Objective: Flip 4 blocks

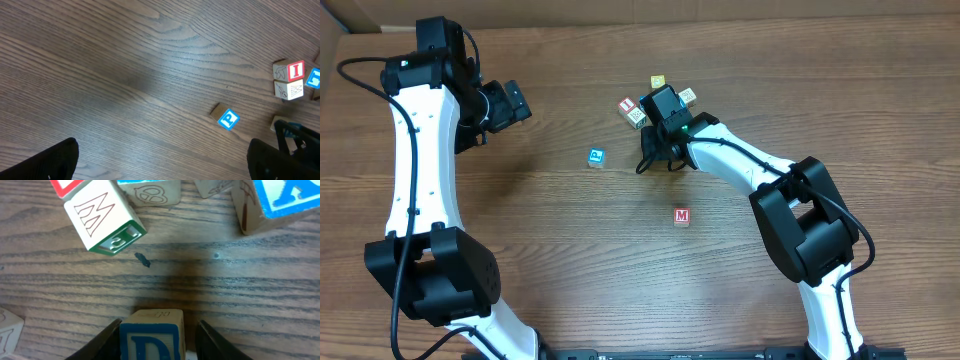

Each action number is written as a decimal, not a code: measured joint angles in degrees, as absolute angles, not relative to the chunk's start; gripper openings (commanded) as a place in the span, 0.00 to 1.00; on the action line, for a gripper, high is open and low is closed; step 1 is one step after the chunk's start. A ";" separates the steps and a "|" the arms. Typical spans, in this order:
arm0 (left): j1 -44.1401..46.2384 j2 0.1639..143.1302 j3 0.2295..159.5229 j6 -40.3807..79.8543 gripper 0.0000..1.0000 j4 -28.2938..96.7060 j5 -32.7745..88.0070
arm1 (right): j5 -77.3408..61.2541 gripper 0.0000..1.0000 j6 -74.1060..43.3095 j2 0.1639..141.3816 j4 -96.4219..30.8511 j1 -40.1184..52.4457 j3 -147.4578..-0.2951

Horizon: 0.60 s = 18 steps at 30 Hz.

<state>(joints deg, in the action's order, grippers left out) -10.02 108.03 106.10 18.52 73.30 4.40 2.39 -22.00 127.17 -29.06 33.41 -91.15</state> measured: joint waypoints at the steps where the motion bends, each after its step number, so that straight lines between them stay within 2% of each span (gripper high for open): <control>1: -10.02 108.03 106.10 18.52 1.00 73.32 4.40 | 2.39 0.46 -21.85 127.17 -29.12 33.39 -91.18; 18: -10.02 108.03 106.10 18.52 1.00 73.32 4.40 | 2.42 0.41 -18.24 127.15 -31.22 33.36 -92.09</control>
